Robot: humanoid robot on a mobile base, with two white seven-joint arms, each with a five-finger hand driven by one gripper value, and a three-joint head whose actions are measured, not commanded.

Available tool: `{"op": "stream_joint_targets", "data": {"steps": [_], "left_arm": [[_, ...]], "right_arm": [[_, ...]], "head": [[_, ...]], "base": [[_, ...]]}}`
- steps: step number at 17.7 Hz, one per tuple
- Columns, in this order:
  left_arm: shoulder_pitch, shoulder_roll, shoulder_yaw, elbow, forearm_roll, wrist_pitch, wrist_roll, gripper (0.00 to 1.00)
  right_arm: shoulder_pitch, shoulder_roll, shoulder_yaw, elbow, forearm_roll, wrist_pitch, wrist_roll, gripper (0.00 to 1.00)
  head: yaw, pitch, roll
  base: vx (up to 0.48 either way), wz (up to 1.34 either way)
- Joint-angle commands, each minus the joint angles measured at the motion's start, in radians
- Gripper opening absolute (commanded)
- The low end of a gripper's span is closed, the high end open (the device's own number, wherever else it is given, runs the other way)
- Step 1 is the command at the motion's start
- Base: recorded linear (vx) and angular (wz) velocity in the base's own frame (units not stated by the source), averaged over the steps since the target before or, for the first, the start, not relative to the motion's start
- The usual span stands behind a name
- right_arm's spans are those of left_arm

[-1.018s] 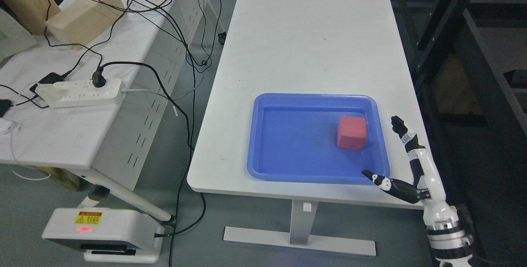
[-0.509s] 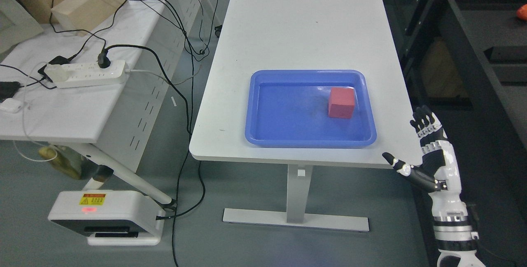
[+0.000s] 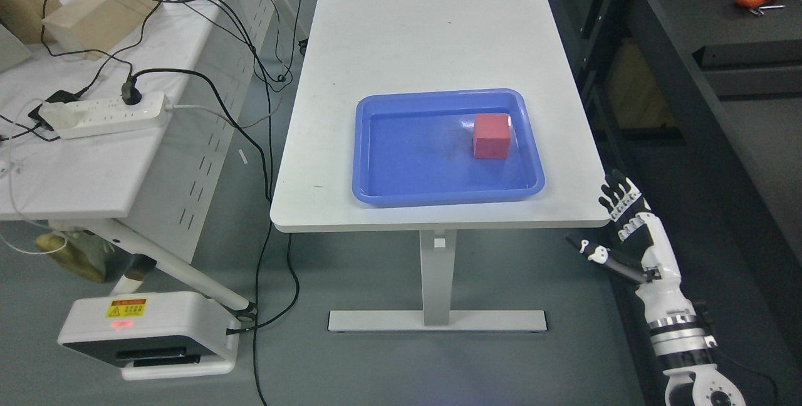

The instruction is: Pick pink block from left shelf to tray

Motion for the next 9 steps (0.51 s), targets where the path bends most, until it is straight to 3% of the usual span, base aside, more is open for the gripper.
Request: {"op": "stream_joint_targets", "data": {"steps": [1,9], "left_arm": [[0.02,0.018,0.0,-0.017,0.0,0.0,0.0,1.0],[0.02,0.018,0.0,-0.017,0.0,0.0,0.0,1.0]], "right_arm": [[0.001,-0.012,-0.012,0.024,0.004,0.021,0.017,1.0],[0.003,-0.011,-0.011,0.031,0.024,0.024,0.017,1.0]], "head": [[0.0,0.0,0.0],[0.0,0.0,0.0]], "base": [[-0.025,0.0],[-0.002,0.01]]}}
